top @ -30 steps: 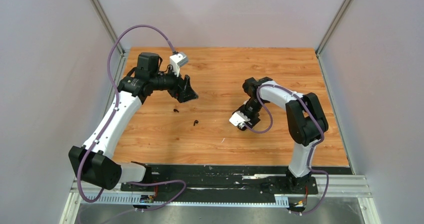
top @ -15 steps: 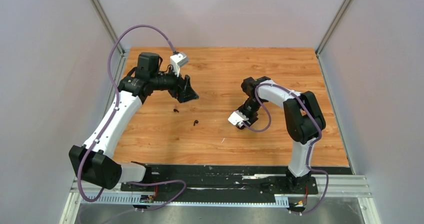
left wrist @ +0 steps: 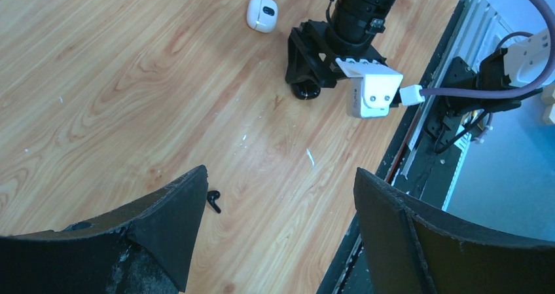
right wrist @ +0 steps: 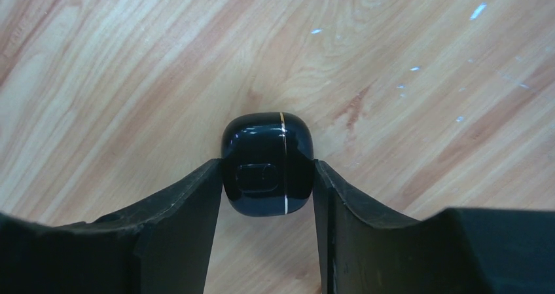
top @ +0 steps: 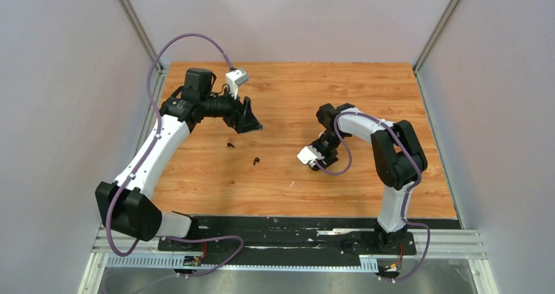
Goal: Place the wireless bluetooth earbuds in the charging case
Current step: Pick up the charging case at the center of the board.
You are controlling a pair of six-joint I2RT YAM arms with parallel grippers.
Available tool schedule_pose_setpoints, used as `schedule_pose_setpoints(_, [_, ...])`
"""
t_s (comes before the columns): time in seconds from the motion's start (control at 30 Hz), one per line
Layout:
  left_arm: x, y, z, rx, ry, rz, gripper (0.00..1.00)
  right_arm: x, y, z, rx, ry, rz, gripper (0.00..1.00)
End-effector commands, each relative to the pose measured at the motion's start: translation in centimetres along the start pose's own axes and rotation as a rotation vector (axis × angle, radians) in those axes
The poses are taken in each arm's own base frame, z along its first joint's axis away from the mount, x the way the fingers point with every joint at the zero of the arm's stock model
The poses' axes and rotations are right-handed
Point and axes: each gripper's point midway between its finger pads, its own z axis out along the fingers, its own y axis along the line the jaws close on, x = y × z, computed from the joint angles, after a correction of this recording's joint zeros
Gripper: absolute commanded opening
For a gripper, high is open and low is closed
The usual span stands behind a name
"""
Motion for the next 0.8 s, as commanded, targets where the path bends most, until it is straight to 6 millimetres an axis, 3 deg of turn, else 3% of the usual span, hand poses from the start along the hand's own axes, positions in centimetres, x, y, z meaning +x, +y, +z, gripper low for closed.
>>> schedule_pose_setpoints(0.0, [-2.3,-0.7,-0.4,0.028,-0.063,0.030,0.88,0.1,1.5,0.8,-0.041,-0.008,0.077,0.52])
schedule_pose_setpoints(0.13, [-2.2,-0.7,-0.3,0.024,-0.066,0.025,0.88,0.5,1.5,1.0,-0.044,-0.008,0.150,0.51])
schedule_pose_setpoints(0.17, [-2.2,-0.6,-0.3,0.019,-0.067,0.023,0.88,0.6,1.4,1.1,-0.039,-0.012,0.172,0.47])
schedule_pose_setpoints(0.23, [-2.2,-0.4,-0.2,0.011,-0.072,0.017,0.87,0.4,0.8,0.8,-0.016,-0.023,0.212,0.31])
schedule_pose_setpoints(0.33, [-2.6,0.1,-0.1,-0.023,-0.096,-0.016,0.87,-0.6,-2.1,-1.5,0.110,-0.040,0.278,0.20])
schedule_pose_setpoints(0.43, [-4.2,0.5,-0.3,-0.062,-0.206,-0.028,0.87,-2.7,-6.9,-6.8,0.338,-0.063,0.303,0.14])
schedule_pose_setpoints(0.53, [-5.9,-0.3,-0.6,-0.030,-0.331,-0.014,0.88,-5.6,-11.0,-13.4,0.608,-0.093,0.310,0.11])
schedule_pose_setpoints(0.6, [-7.1,-1.3,-0.8,0.019,-0.394,0.014,0.87,-7.7,-12.9,-17.6,0.767,-0.097,0.286,0.01])
schedule_pose_setpoints(0.77, [-9.6,-3.0,-1.5,0.096,-0.496,0.164,0.84,-12.3,-15.3,-25.4,1.110,-0.094,0.219,0.00])
